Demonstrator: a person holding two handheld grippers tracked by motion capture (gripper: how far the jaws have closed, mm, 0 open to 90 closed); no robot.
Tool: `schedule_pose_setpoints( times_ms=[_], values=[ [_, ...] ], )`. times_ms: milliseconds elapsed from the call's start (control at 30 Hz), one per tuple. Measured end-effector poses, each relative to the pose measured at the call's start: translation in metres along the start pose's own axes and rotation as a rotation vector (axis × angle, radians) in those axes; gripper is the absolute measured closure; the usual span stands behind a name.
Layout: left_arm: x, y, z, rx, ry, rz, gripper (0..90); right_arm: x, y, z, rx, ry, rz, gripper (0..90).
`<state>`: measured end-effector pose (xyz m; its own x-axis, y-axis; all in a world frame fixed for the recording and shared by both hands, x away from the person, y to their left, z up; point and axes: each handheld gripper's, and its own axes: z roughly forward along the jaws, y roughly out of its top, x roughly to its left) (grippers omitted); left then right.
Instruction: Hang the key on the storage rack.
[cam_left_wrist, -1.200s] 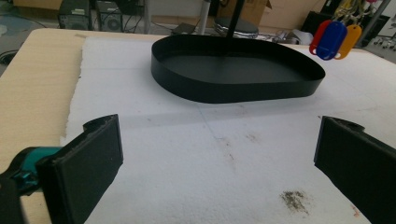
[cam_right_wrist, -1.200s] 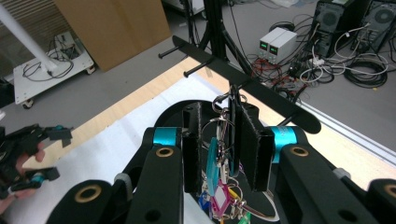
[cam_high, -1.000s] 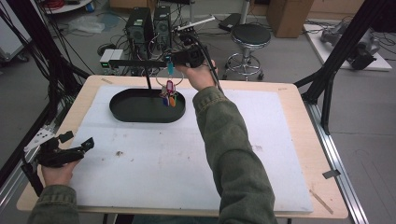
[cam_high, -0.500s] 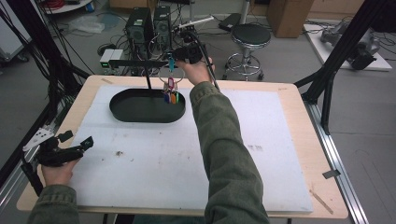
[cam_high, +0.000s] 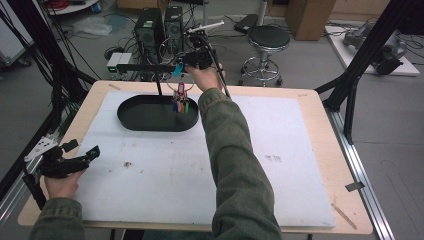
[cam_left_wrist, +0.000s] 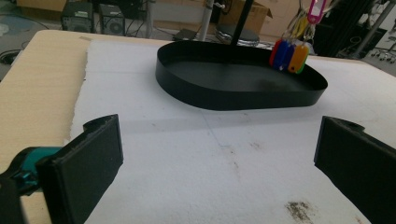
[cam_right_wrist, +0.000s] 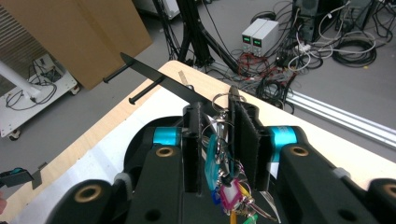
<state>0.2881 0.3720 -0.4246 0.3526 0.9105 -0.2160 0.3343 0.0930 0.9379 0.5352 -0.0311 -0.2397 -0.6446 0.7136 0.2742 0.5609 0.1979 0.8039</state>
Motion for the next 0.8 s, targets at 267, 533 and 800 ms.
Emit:
schedule_pose_setpoints(
  times_ms=[267,533,800],
  values=[
    [0.0,0.0,0.0,-0.002,0.001,-0.001,1.7,-0.006,-0.002,-0.001,-0.016,0.021,0.068,52.0],
    [-0.001,0.0,0.001,-0.002,0.0,0.0,1.7,-0.008,-0.008,-0.013,0.007,-0.025,0.081,27.8],
    [-0.001,0.0,0.001,0.003,0.0,0.002,1.7,-0.014,-0.014,-0.031,0.05,-0.092,0.055,4.5]
  ],
)
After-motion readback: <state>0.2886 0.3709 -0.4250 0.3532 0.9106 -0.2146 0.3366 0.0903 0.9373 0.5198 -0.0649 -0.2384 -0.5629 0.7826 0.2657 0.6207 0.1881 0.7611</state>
